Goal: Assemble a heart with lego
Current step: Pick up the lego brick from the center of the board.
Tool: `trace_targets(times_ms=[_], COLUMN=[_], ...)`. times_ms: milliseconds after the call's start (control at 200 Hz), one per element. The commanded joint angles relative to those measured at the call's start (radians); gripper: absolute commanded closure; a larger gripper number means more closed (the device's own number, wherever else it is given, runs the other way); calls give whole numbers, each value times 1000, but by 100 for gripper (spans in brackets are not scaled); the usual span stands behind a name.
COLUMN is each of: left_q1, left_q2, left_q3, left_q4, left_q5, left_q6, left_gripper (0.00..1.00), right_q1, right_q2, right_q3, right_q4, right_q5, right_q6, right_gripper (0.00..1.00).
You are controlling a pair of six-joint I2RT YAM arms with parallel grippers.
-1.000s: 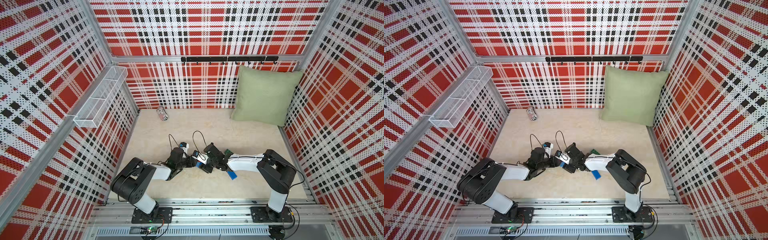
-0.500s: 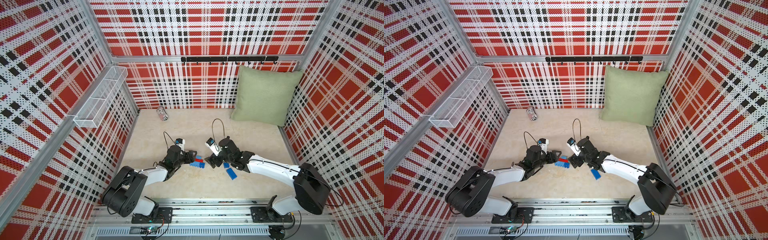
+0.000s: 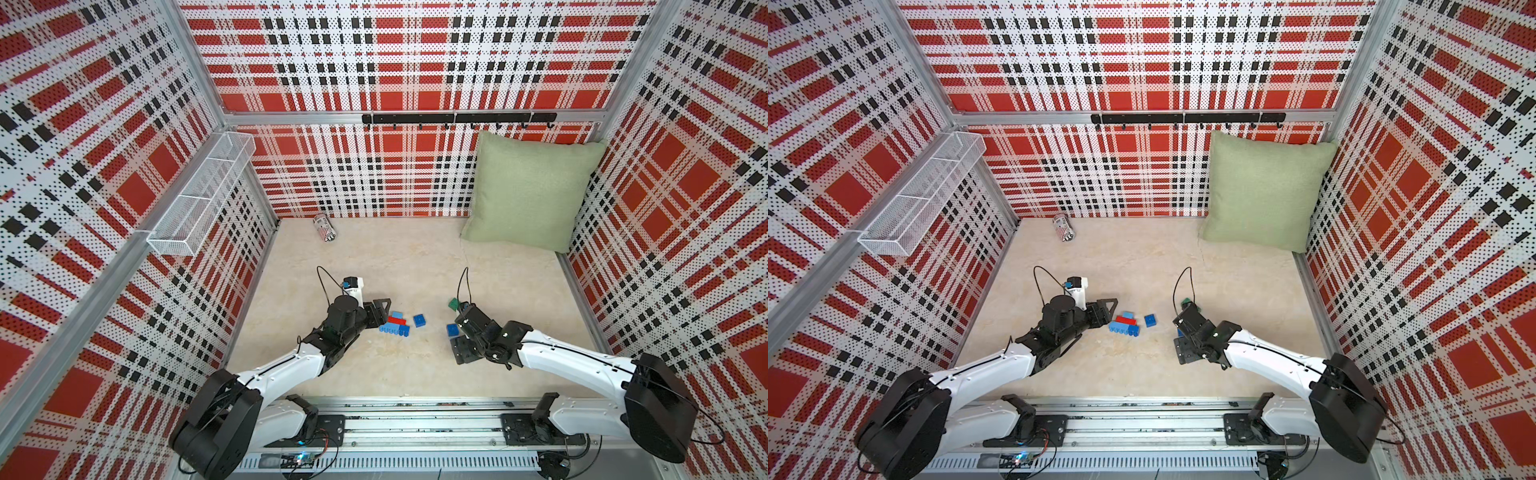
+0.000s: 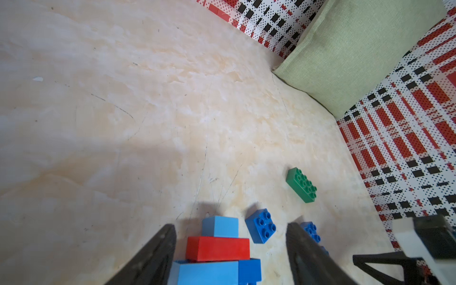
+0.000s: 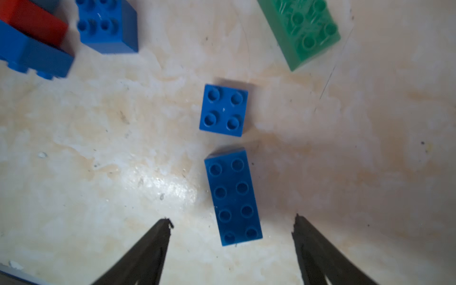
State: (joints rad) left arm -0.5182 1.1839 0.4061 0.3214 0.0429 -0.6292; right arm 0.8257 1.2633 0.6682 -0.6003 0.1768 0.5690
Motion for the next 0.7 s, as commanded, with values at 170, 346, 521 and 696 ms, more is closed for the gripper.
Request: trace_targets(times_ms=[170, 346, 521, 696], left_q1=[-9, -9, -11, -11], left_q2=[-38, -44, -55, -95], left_q3=[-15, -20, -21, -26], left_q4=[-53, -51, -56, -71], left_q5=[-34, -37, -37, -13], left_q6=[-7, -17, -18, -33], left_gripper=[25, 25, 25, 25], right_q1=[35, 32, 29, 68], right_q2=[144, 189, 220, 166], right_q3=[1, 16, 19, 32], right_q4=[34, 64, 67, 32], right_q5=[23, 80, 85, 114], right_q6=[85, 74, 51, 31], right_gripper=[26, 36, 50, 70])
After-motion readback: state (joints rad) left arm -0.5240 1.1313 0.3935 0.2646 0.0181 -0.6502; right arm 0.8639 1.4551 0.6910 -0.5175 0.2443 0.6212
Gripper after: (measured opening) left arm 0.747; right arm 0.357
